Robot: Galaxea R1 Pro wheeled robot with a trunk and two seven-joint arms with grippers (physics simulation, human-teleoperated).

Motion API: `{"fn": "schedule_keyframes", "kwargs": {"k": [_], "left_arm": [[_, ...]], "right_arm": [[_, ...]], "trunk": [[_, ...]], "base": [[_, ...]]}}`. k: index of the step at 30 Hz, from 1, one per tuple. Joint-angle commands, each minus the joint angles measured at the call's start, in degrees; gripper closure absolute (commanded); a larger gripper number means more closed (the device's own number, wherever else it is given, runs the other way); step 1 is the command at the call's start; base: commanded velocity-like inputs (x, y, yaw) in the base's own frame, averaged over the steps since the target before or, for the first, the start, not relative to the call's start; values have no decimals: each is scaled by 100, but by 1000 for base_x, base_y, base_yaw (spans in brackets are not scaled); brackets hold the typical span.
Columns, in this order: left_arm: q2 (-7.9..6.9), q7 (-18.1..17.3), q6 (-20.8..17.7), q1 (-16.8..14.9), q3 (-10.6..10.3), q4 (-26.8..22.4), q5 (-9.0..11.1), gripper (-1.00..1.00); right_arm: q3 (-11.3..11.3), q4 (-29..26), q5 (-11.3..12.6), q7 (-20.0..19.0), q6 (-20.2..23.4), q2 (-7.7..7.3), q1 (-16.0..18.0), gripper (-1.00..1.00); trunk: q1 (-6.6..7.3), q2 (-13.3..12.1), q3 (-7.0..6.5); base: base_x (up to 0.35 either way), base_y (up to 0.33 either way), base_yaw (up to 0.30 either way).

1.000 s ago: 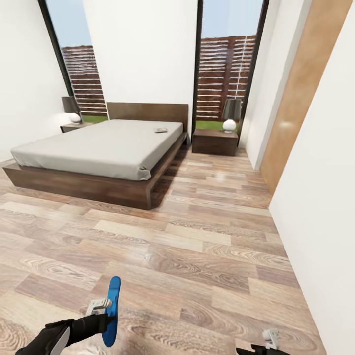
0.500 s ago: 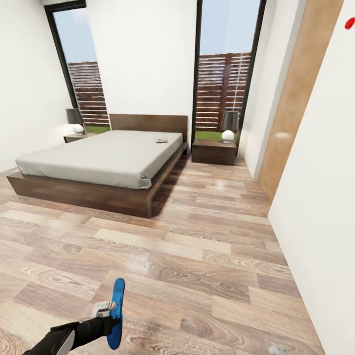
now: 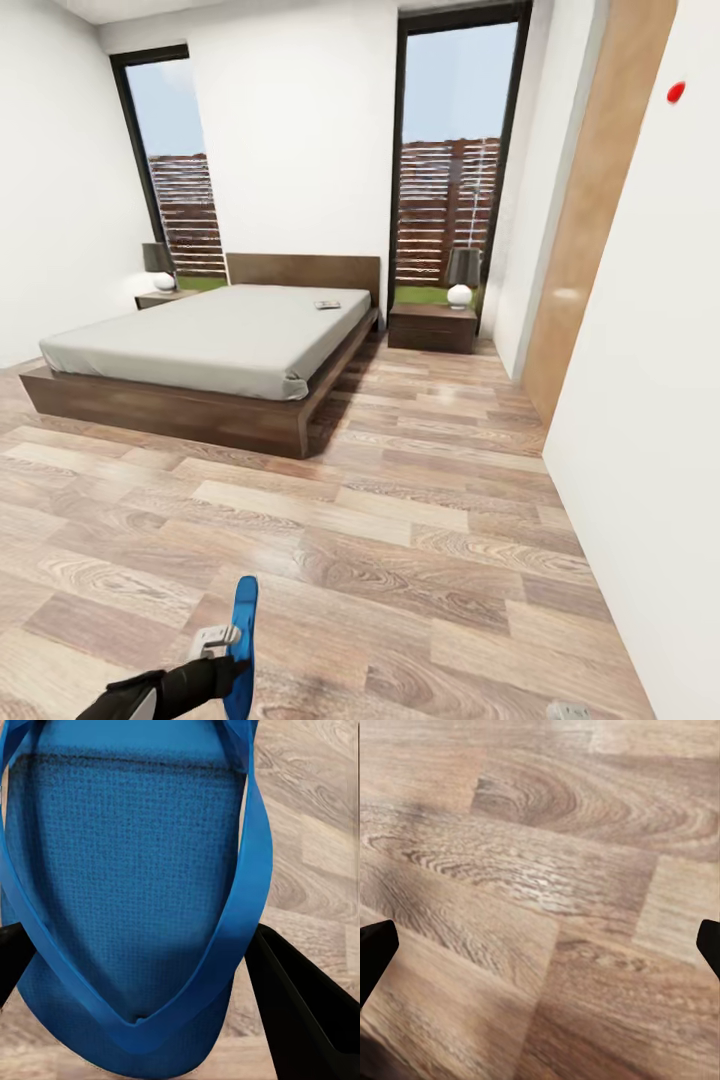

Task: In the bedroom, move the book from the bed onto either nightstand, and place the two sandals side by side next to the bed.

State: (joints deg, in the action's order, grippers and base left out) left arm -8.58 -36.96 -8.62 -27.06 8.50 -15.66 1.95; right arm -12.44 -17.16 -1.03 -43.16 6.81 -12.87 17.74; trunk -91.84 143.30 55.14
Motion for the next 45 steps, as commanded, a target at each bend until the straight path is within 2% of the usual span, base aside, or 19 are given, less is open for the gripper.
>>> {"fn": "schedule_keyframes", "kwargs": {"k": [1, 6, 45], "left_arm": [[3, -22, -21, -1, 28, 5, 8, 100], [11, -14, 36, -1, 23, 35, 7, 100], [14, -13, 44, -1, 20, 45, 16, 100]], "right_arm": [[-48, -7, -11, -35, 57, 4, 2, -100], [-48, -7, -11, -34, 57, 4, 2, -100], [-48, -7, -2, -26, 57, 2, 2, -100]], "trunk": [[4, 1, -17], [16, -6, -128], [873, -1570, -828]], "base": [[0, 0, 0], [0, 0, 0], [0, 0, 0]]}}
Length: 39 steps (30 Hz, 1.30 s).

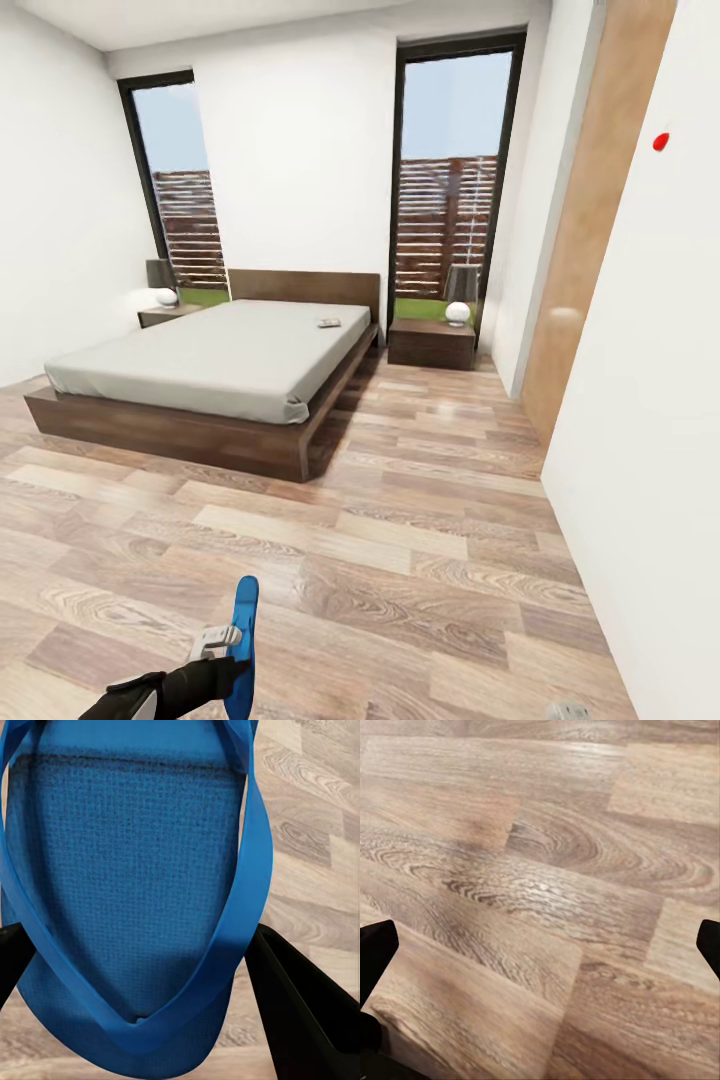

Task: In the bedroom, move the book from the bed onto either nightstand, and place the two sandals side by side next to the bed.

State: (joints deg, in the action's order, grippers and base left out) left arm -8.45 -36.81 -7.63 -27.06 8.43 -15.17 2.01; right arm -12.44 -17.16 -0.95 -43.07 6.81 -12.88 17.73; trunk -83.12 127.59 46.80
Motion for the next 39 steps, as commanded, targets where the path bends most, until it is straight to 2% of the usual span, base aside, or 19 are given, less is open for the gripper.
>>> {"fn": "schedule_keyframes", "kwargs": {"k": [1, 8, 39], "left_arm": [[1, -28, -54, -2, 27, -4, 10, 100], [1, -30, -54, -2, 27, -3, 10, 100], [1, -28, -54, -2, 27, -3, 10, 100]], "right_arm": [[-48, -7, -11, -35, 58, 3, 2, -100], [-48, -7, -11, -35, 58, 5, 2, -100], [-55, -7, -2, -35, 58, 5, 2, -100]], "trunk": [[24, -39, -12], [177, -320, -138], [177, -320, -138]], "base": [[0, 0, 0], [0, 0, 0], [0, 0, 9]]}}
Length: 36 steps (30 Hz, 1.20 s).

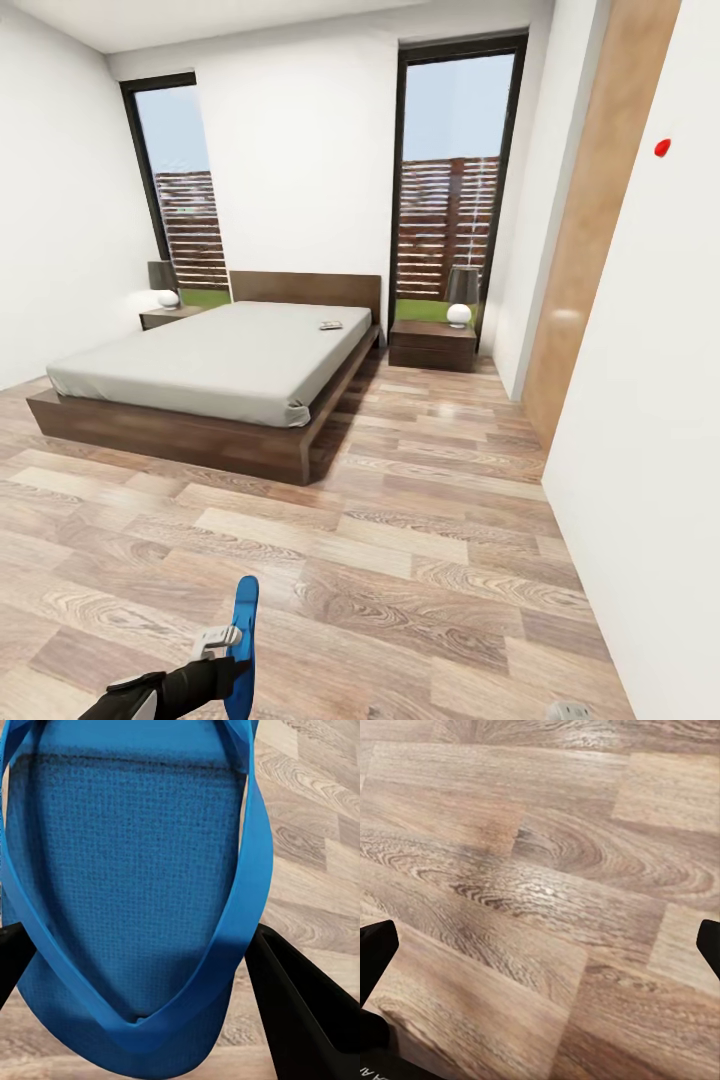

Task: In the bedroom, move the book from the bed onto either nightstand, and place the two sandals side by side next to the bed.

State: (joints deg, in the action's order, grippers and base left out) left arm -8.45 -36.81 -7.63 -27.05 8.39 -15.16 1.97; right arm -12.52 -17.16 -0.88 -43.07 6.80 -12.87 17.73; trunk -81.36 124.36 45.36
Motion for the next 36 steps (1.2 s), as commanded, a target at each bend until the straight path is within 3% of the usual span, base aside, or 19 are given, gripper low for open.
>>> {"fn": "schedule_keyframes", "kwargs": {"k": [1, 22, 36], "left_arm": [[1, -28, -54, -2, 31, -4, 14, 100], [1, -28, -54, -2, 31, -4, 14, 100], [1, -28, -54, -2, 31, -4, 14, 100]], "right_arm": [[-48, -7, -9, -35, 58, 3, 2, -100], [-49, -7, -9, -35, 58, 2, 2, -100], [-49, -7, -4, -35, 58, 3, 2, -100]], "trunk": [[1, 3, 6], [1, 3, 6], [1, 3, 6]], "base": [[0, 0, 20], [0, 0, 3], [0, 0, 144]]}}
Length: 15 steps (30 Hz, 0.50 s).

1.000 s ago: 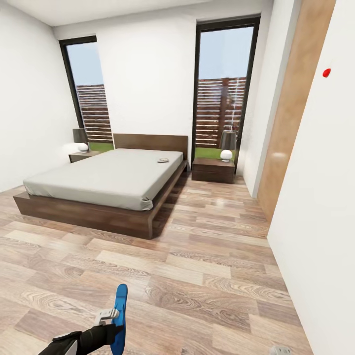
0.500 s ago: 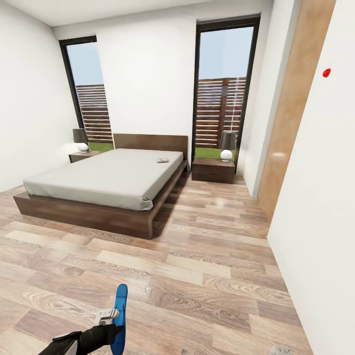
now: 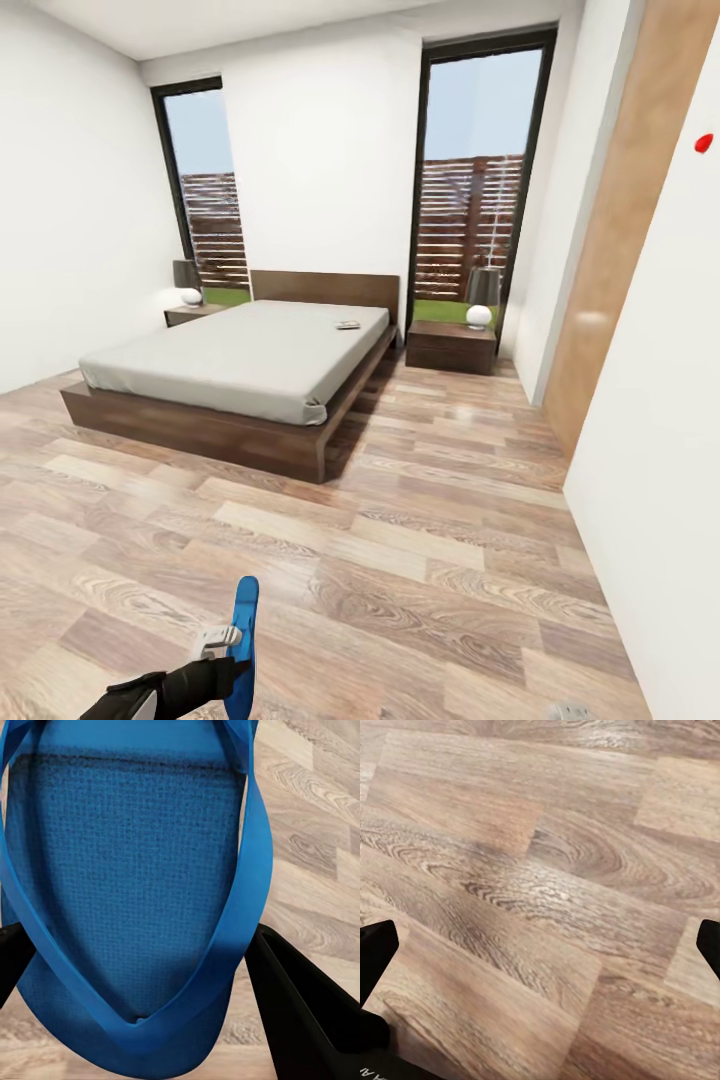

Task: In the bedroom, move the book from the bed onto either nightstand, and place the two sandals side by side next to the bed.

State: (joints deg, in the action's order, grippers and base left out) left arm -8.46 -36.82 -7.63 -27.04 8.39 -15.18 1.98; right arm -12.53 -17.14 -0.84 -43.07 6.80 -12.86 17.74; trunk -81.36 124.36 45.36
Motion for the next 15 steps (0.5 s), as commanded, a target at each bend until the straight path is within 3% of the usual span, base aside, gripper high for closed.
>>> {"fn": "schedule_keyframes", "kwargs": {"k": [1, 15], "left_arm": [[2, -27, -54, -3, 31, -3, 13, 100], [2, -27, -54, -3, 31, -3, 13, 100]], "right_arm": [[-48, -8, -8, -35, 58, 3, 1, -100], [-48, -8, 4, -35, 58, 2, 1, -100]], "trunk": [[1, 3, 6], [1, 3, 6]], "base": [[0, 0, 165], [0, 0, 164]]}}
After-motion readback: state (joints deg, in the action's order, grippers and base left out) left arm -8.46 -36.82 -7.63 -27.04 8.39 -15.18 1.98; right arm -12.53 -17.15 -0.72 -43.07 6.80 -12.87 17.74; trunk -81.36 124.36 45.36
